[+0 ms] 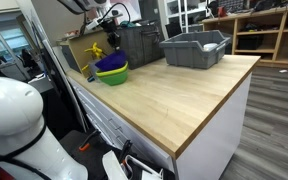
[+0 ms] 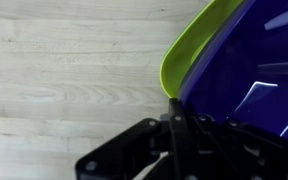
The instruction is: Isolate the blue and then the yellow bowl from the stack and place them on the table
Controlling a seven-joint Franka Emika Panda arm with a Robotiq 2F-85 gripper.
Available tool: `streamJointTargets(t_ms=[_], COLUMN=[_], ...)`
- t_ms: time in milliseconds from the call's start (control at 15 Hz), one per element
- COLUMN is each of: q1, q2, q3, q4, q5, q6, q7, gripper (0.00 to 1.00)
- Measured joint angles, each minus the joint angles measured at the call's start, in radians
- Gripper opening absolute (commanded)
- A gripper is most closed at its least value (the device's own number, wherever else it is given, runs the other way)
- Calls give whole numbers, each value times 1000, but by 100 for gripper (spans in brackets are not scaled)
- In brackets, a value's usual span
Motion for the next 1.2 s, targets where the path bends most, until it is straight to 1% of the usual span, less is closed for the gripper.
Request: streamJointTargets(t_ms=[400, 600, 933, 1200], q1=[-3, -22, -104, -177], q2=[-101, -167, -286, -368], q3=[2, -4, -22, -43], q4=[-4, -32, -126, -223], q5=[-4, -39, -105, -117], q6=[19, 19, 19, 19], q7=[64, 116, 229, 323], gripper=[1, 1, 1, 1])
